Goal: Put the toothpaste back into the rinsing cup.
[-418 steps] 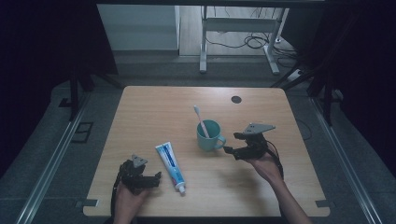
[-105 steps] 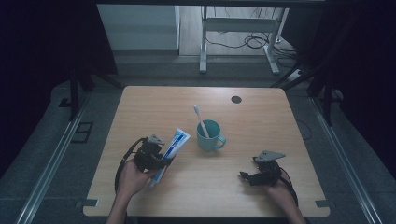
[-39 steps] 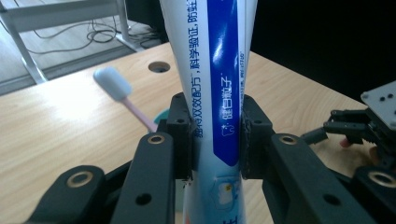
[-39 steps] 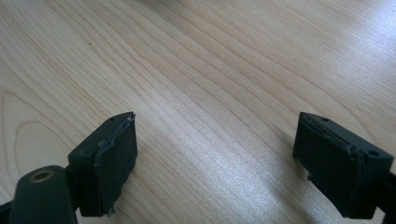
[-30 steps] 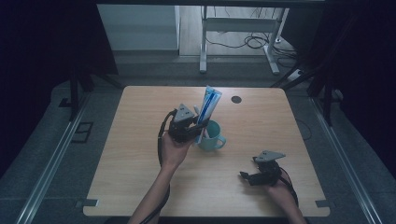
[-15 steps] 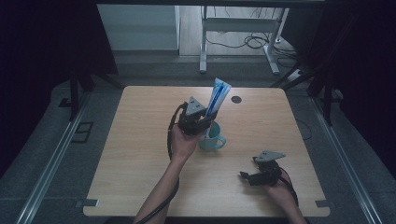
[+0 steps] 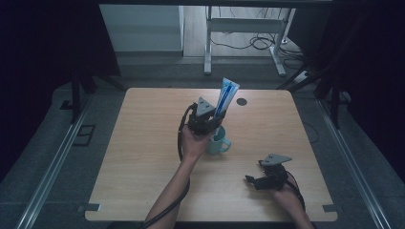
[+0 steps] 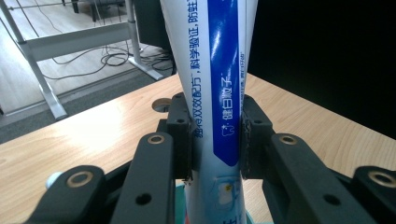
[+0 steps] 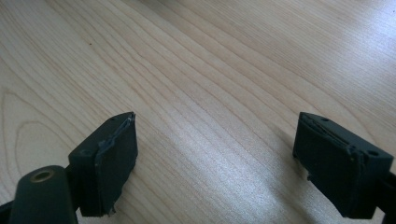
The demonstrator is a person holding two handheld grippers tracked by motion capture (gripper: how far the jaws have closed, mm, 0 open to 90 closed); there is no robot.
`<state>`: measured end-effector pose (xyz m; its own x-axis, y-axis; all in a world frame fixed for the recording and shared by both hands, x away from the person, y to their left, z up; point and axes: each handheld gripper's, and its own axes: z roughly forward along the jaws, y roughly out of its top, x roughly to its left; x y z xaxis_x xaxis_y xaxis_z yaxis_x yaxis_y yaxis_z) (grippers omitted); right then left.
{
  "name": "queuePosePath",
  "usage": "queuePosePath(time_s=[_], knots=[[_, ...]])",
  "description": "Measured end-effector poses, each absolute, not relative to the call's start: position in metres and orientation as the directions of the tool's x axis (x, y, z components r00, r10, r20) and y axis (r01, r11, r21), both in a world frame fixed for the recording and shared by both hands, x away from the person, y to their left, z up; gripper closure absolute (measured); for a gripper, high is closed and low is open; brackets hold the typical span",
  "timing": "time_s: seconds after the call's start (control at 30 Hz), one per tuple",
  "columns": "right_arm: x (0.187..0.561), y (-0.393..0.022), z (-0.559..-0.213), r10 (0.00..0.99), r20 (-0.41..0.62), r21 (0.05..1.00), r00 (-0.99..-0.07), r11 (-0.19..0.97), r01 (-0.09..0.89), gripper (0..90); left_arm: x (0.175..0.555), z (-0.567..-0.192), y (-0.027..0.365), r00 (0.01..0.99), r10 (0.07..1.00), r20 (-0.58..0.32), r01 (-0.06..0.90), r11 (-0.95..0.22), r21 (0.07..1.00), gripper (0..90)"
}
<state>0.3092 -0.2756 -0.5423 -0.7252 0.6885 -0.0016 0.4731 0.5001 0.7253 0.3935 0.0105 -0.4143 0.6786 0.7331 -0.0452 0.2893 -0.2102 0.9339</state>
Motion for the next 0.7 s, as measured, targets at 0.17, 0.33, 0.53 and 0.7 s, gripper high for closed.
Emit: queuePosePath(time_s=[0.17,0.33,0.53,0.7], knots=[[0.309,-0.276,-0.542,0.688,-0.002,0.725,-0.726,0.501,0.473,14.1,0.395,-0.425,0.01,0.667,0.743,-0.058,0.304,-0.2,0.932,70.6],[0.309,-0.276,-0.542,0.688,-0.001,0.725,-0.726,0.501,0.473,14.1,0.397,-0.435,0.01,0.658,0.75,-0.075,0.323,-0.191,0.927,70.6],[0.309,-0.276,-0.542,0.687,-0.001,0.725,-0.726,0.501,0.473,14.0,0.396,-0.445,0.007,0.655,0.752,-0.069,0.334,-0.207,0.92,70.6],[0.309,-0.276,-0.542,0.688,0.0,0.725,-0.726,0.5,0.474,14.0,0.394,-0.449,0.007,0.656,0.752,-0.07,0.34,-0.211,0.917,70.6]])
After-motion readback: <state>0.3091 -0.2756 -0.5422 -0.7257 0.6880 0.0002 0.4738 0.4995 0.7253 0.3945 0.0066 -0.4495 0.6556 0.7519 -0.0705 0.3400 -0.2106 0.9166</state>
